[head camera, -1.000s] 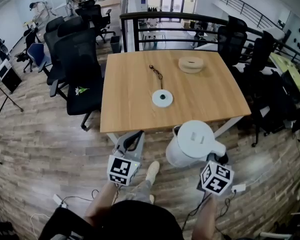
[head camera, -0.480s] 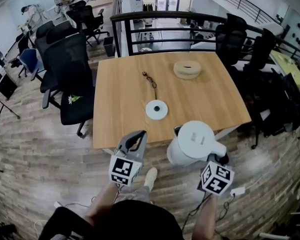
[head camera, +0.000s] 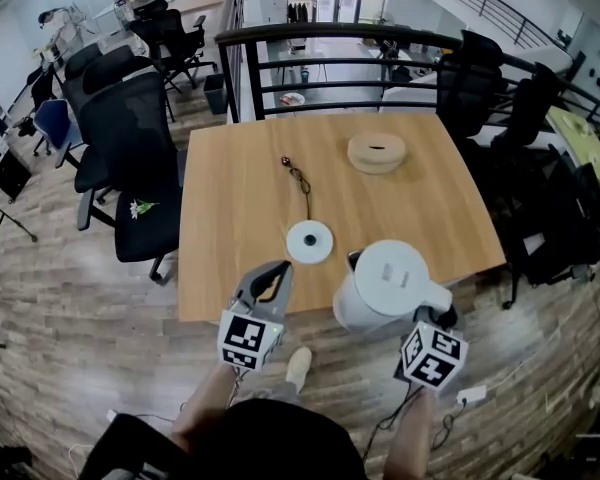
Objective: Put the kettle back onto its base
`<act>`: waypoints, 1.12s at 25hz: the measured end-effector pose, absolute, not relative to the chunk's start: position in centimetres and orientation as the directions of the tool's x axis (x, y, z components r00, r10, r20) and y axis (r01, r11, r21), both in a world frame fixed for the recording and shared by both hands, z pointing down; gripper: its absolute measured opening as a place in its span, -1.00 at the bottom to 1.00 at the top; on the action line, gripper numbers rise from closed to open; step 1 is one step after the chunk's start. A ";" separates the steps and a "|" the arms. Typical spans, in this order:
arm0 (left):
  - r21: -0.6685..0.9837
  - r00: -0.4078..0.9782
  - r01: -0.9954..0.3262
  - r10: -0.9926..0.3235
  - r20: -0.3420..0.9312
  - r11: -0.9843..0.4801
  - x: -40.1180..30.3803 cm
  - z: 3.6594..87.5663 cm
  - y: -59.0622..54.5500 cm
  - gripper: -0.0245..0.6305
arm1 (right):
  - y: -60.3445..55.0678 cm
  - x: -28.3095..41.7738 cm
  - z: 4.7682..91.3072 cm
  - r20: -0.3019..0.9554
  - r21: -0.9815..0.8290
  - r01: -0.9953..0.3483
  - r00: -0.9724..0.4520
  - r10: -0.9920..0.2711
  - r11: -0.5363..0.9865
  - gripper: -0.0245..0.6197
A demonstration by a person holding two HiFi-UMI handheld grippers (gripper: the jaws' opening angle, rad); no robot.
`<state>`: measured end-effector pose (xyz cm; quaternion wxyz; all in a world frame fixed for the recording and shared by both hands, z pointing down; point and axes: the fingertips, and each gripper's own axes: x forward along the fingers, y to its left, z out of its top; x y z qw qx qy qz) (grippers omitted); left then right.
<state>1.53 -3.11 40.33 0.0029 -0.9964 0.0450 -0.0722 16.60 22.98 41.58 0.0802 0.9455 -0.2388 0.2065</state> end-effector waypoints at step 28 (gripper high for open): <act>-0.002 0.946 -0.288 -0.285 0.154 -0.958 6.2 40.6 -14.7 -0.92 | 6.5 26.4 39.5 0.394 0.056 -0.670 0.696 -0.601 -0.740 -0.51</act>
